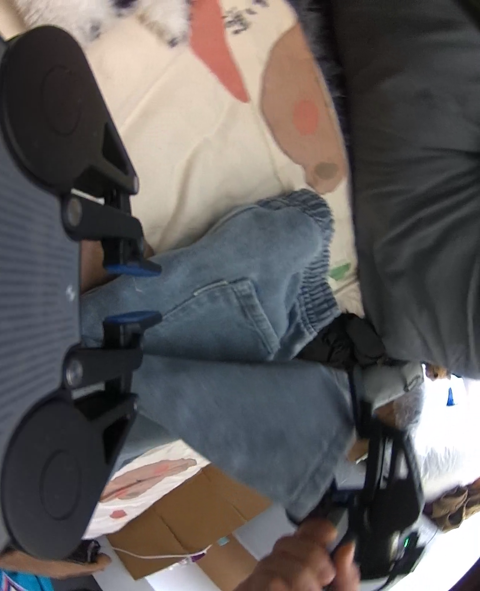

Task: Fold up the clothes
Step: 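Carry the held hem over onto the waistband with the right tool, then open the right tool and release the hem onto the waistband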

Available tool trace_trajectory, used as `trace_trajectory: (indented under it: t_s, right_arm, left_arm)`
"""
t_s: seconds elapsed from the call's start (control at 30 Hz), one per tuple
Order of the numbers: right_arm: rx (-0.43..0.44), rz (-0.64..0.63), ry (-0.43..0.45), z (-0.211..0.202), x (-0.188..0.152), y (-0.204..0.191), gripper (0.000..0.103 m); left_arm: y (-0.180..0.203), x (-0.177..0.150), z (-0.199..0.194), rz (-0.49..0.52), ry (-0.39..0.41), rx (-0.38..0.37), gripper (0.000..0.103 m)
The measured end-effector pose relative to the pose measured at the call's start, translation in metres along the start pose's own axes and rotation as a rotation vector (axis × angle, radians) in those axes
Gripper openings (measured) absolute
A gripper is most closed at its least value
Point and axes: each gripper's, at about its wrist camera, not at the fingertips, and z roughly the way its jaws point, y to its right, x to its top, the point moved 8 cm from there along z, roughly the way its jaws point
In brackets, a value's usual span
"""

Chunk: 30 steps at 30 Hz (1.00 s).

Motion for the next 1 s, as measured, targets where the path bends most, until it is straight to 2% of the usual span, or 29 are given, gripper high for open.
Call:
trace_trajectory:
  t_s: [0.03,0.1,0.17,0.27,0.43,0.57,0.7,0.8,1.0]
  right_arm:
    - [0.019,0.006,-0.007,0.001,0.002,-0.003,0.059]
    - [0.059,0.003,-0.016,0.001,0.007,-0.012,0.074]
    - [0.068,0.0,-0.011,-0.001,0.014,-0.018,0.079]
    - [0.066,0.019,-0.018,0.0,0.025,-0.025,0.08]
    - [0.132,0.045,-0.049,-0.009,0.042,-0.039,0.085]
    - [0.151,0.006,-0.043,-0.023,0.056,-0.045,0.086]
    - [0.141,-0.05,-0.007,-0.039,0.07,-0.039,0.086]
    - [0.124,-0.081,0.01,-0.049,0.071,-0.023,0.086]
    - [0.103,-0.098,0.048,-0.07,0.051,0.023,0.086]
  left_arm:
    - [-0.002,0.002,-0.002,-0.003,0.01,0.008,0.023]
    - [-0.007,0.004,-0.006,-0.025,0.026,0.029,0.023]
    - [-0.012,0.007,-0.011,-0.045,0.042,0.051,0.023]
    - [-0.014,0.013,-0.016,-0.055,0.067,0.075,0.029]
    - [-0.012,0.025,-0.023,-0.039,0.103,0.106,0.031]
    - [-0.003,0.029,-0.024,0.024,0.134,0.193,0.033]
    - [0.008,0.032,-0.023,-0.001,0.139,0.178,0.037]
    - [0.02,0.039,-0.023,0.027,0.158,0.183,0.046]
    - [0.048,0.053,-0.016,0.032,0.183,0.129,0.055]
